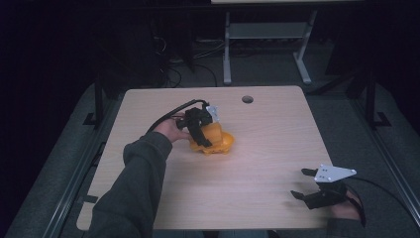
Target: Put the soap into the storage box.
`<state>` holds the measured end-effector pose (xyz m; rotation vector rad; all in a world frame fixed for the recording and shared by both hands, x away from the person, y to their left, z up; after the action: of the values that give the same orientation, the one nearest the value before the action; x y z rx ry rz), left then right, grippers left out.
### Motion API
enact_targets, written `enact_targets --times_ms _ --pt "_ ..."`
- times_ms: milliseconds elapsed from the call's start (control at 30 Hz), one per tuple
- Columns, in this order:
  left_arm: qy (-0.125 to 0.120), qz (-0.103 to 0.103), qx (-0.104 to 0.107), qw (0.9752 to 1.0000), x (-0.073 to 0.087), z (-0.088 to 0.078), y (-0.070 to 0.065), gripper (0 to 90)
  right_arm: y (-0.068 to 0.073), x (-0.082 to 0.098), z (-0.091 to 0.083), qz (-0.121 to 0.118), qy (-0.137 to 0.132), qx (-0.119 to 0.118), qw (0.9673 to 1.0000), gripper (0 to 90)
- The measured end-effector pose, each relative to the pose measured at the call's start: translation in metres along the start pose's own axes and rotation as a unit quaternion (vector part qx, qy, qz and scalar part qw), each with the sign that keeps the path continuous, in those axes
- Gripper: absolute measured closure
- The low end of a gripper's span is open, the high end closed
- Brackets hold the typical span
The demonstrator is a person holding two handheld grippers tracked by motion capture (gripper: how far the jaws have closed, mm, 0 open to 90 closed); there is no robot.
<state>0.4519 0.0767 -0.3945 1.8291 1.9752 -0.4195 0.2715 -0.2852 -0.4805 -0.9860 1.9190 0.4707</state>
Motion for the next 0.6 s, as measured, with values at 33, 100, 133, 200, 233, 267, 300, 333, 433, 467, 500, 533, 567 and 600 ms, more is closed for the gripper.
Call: enact_targets --times_ms 33,100,133,200,233,267,300,333,433,467,500,533,567,600 --pt "0.000 0.000 0.001 1.0000 0.000 0.000 0.000 21.3 0.000 0.000 0.000 0.001 -0.001 0.000 1.0000 14.0" --pt "0.000 -0.003 0.003 1.0000 -0.001 0.001 0.001 21.3 0.000 0.000 0.000 0.002 -0.001 -0.001 1.0000 14.0" --pt "0.002 -0.004 0.003 1.0000 -0.001 0.001 0.001 21.3 0.000 0.000 0.000 0.002 -0.001 -0.001 1.0000 14.0" --pt "0.003 -0.004 0.007 1.0000 -0.002 0.002 0.001 21.3 0.000 0.000 0.000 0.003 -0.002 -0.001 1.0000 14.0" --pt "0.007 0.000 0.007 1.0000 -0.004 0.002 0.001 21.3 0.001 0.000 0.000 0.006 -0.004 -0.001 1.0000 14.0" --pt "0.009 0.003 0.006 0.9999 -0.005 0.002 0.001 21.3 0.000 0.000 -0.001 0.006 -0.004 -0.001 1.0000 14.0" --pt "0.012 0.006 0.005 0.9999 -0.007 0.002 0.001 21.3 0.000 0.000 -0.001 0.005 -0.005 -0.001 1.0000 14.0" --pt "0.012 0.007 0.005 0.9999 -0.009 0.003 0.001 21.3 0.000 0.000 0.000 0.003 -0.005 0.000 1.0000 14.0" --pt "0.011 0.016 0.005 0.9998 -0.015 0.003 0.001 21.3 0.000 0.000 -0.001 0.003 -0.003 -0.001 1.0000 14.0" --pt "0.015 0.020 0.004 0.9997 -0.016 0.004 0.002 21.3 0.000 0.000 -0.001 0.004 -0.004 0.000 1.0000 14.0" --pt "0.020 0.023 0.003 0.9995 -0.017 0.005 0.002 21.3 0.000 0.000 -0.001 0.003 -0.005 0.000 1.0000 14.0" --pt "0.025 0.024 0.004 0.9994 -0.018 0.007 0.002 21.3 -0.001 0.000 -0.001 0.003 -0.006 0.000 1.0000 14.0" --pt "0.025 0.024 0.005 0.9994 -0.019 0.008 0.002 21.3 -0.001 0.000 -0.002 0.004 -0.006 0.001 1.0000 14.0" --pt "0.024 0.026 0.005 0.9993 -0.020 0.008 0.002 21.3 -0.001 0.000 -0.002 0.004 -0.006 0.001 1.0000 14.0"
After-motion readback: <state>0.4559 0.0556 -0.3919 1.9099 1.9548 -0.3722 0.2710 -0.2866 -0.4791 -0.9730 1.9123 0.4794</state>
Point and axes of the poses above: each handheld gripper's, and its own axes: z roughly forward along the jaws, x roughly out of its underside, y roughly to its left, the point moved 3 cm from there along z, roughly forward along the jaws, and after that the axes turned 8 degrees about -y, right-handed, at the moved point
